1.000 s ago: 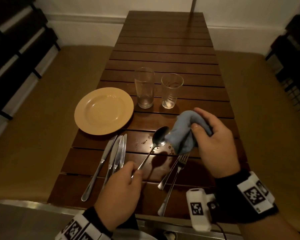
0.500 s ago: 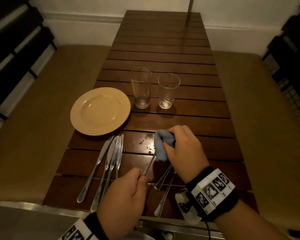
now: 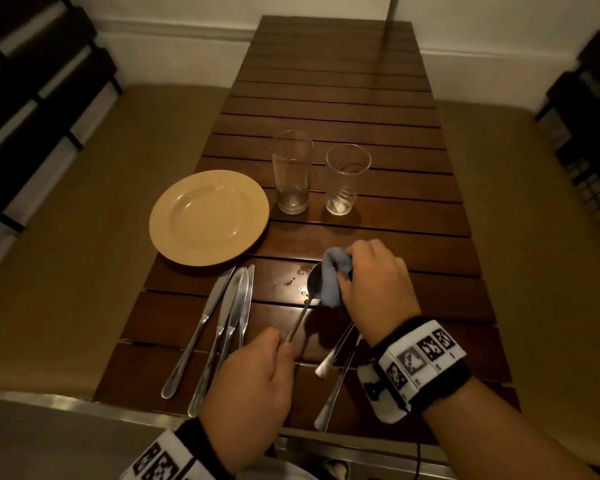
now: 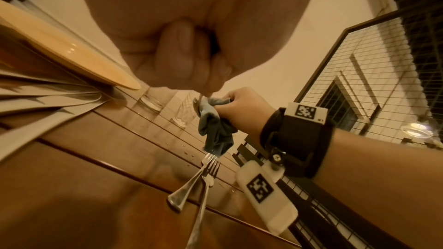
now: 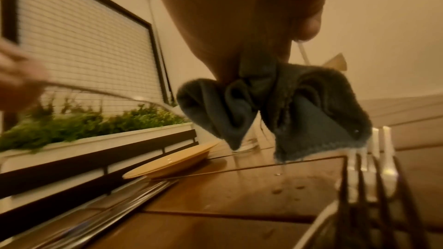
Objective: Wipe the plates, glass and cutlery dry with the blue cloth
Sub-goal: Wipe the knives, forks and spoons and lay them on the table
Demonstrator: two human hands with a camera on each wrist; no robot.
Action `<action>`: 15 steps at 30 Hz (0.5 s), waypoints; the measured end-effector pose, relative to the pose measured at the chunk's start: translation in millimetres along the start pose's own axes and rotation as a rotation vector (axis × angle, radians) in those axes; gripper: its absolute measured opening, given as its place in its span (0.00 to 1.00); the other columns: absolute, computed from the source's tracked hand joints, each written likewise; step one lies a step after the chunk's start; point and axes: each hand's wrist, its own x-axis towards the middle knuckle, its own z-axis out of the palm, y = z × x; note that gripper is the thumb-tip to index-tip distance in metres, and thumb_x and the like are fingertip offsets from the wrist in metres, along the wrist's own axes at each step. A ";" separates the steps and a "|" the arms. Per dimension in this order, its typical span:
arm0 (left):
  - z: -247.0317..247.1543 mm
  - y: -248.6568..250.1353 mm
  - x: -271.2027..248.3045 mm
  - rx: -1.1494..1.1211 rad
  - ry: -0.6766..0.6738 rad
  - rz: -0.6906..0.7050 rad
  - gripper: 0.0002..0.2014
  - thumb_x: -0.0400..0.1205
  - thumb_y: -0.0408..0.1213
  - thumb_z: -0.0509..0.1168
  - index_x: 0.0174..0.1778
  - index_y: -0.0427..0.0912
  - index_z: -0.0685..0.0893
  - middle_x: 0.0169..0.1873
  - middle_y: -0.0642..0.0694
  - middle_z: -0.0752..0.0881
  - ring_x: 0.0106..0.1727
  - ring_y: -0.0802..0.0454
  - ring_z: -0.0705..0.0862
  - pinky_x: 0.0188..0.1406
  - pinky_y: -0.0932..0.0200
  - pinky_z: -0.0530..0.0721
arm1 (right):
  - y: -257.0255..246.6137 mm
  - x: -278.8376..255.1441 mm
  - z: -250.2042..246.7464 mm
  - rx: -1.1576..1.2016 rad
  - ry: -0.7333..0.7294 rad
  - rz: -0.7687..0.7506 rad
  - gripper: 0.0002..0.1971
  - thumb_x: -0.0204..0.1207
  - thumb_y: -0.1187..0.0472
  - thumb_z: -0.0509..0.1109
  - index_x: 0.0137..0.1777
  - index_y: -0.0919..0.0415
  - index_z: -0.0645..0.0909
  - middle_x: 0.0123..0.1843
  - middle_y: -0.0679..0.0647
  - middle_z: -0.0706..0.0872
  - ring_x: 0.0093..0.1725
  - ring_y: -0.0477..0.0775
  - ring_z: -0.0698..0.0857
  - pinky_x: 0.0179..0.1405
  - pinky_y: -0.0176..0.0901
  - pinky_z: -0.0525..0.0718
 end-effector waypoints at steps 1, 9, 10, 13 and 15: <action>0.9 -0.2 1.7 -0.010 0.015 -0.042 0.12 0.89 0.43 0.55 0.42 0.49 0.79 0.23 0.45 0.77 0.23 0.59 0.76 0.21 0.66 0.73 | 5.6 2.4 -1.3 0.026 -0.021 0.064 0.10 0.77 0.57 0.70 0.55 0.57 0.80 0.52 0.54 0.82 0.50 0.53 0.82 0.51 0.48 0.83; 16.7 -25.5 20.3 -0.115 0.000 -0.376 0.12 0.88 0.41 0.55 0.46 0.43 0.83 0.30 0.45 0.81 0.28 0.53 0.78 0.27 0.56 0.75 | 51.2 -28.8 -48.8 0.708 0.174 0.341 0.09 0.79 0.62 0.71 0.57 0.51 0.81 0.48 0.45 0.87 0.44 0.36 0.87 0.36 0.29 0.87; 19.1 -26.9 20.4 -0.093 -0.019 -0.379 0.12 0.88 0.41 0.56 0.46 0.43 0.83 0.32 0.44 0.83 0.30 0.51 0.80 0.30 0.54 0.78 | 55.4 -36.1 -55.2 0.791 0.194 0.330 0.09 0.79 0.61 0.71 0.57 0.52 0.82 0.48 0.47 0.88 0.46 0.40 0.88 0.38 0.32 0.88; 23.4 -29.1 18.6 0.027 -0.084 -0.354 0.12 0.88 0.45 0.58 0.47 0.46 0.84 0.40 0.46 0.88 0.40 0.50 0.86 0.42 0.53 0.86 | 62.4 -58.3 -74.9 1.140 0.176 0.342 0.12 0.73 0.50 0.73 0.55 0.48 0.83 0.52 0.56 0.89 0.51 0.59 0.90 0.47 0.53 0.91; 24.1 -30.3 15.6 0.096 -0.108 -0.332 0.07 0.87 0.45 0.60 0.50 0.50 0.83 0.40 0.49 0.88 0.41 0.56 0.87 0.44 0.57 0.88 | 68.7 -69.6 -82.2 1.285 0.165 0.380 0.19 0.69 0.44 0.72 0.57 0.50 0.81 0.55 0.62 0.88 0.51 0.65 0.89 0.48 0.59 0.90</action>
